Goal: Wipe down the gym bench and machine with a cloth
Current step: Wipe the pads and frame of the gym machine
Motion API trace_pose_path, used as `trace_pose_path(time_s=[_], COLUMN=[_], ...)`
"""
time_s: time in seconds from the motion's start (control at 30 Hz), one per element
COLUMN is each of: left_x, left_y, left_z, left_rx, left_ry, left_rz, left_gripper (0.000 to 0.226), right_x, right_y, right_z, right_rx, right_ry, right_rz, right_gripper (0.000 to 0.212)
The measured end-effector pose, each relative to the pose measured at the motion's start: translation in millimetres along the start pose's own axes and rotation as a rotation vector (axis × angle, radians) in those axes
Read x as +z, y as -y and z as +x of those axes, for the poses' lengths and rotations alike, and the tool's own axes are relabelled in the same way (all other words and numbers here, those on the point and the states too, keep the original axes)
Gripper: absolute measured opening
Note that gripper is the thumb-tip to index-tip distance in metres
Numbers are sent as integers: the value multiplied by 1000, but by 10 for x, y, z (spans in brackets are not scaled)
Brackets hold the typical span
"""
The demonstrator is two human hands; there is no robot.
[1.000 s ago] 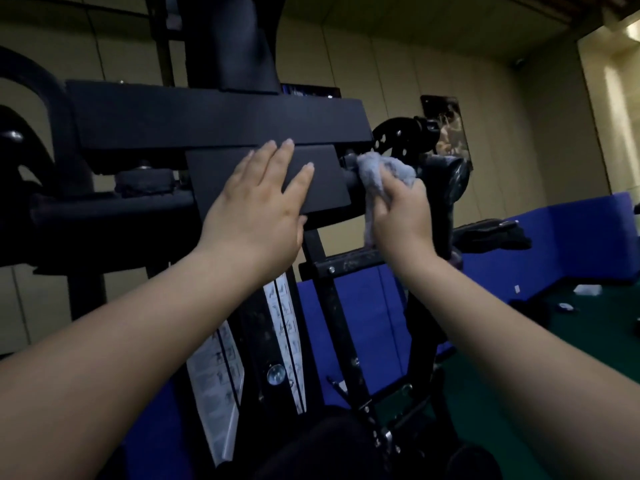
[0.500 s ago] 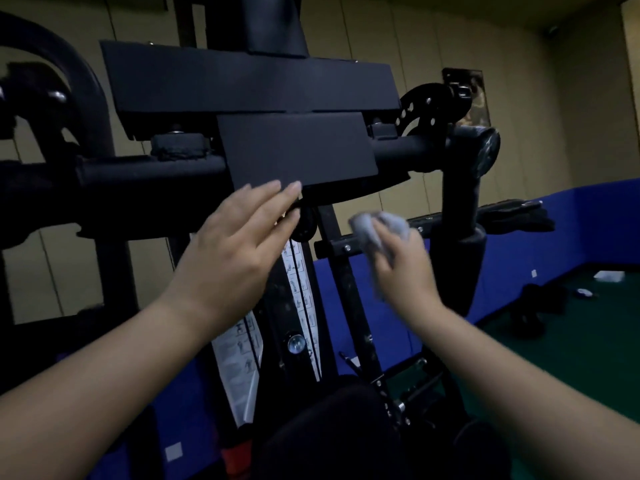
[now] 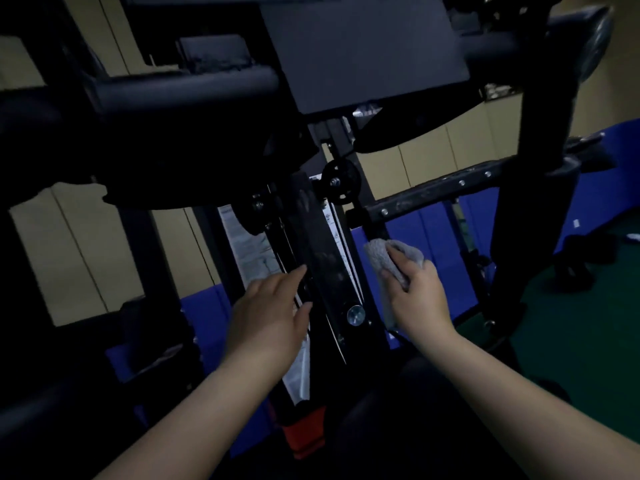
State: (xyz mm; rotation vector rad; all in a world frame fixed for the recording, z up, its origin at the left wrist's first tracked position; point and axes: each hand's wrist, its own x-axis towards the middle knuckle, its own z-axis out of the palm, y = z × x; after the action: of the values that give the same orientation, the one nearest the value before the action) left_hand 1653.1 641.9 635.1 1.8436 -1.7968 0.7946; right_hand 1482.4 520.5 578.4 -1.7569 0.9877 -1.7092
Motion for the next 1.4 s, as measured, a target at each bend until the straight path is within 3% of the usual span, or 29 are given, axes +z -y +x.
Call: trace_pose_path(time_s=[0.2,0.37,0.53,0.67,0.77,0.83,1.13,1.3,1.4], left_x=[750,1313,1699,1833,1835,1835,1797,1791,1750], left_y=[99,-4,-118,-98,-83,-69,-62,-51,-52], left_z=[-44,52,90,147,223,252,257,268,291], left_rx=[-97,-215,-321,-382,-412,-419,-403,-409,-425], left_ry=[130,59,-6,-87,-132,-143,-134,-118,-105], left_rz=[-269,-525,-579,-642,-681,-697,-695,-670,-682], left_gripper=[64,74,74,65,61,62,56,62,71], right_x=[185,310,412,529,709,831,638,725,824], right_y=[-339,-601,-732,-583,-420,-416,-1045,-703,-352], right_z=[-74,-12,148,530,854,981,835,1133,1553], right_rx=[48,5,-35,-185,-427,-465,-742,-965,-880], right_ry=[-26,-18,15,154,195,223,412,253,56], right_rz=[6,29,124,22,14,-37,-174,-355,-306], right_gripper=[42,41,40,43,45,47,51,34,27])
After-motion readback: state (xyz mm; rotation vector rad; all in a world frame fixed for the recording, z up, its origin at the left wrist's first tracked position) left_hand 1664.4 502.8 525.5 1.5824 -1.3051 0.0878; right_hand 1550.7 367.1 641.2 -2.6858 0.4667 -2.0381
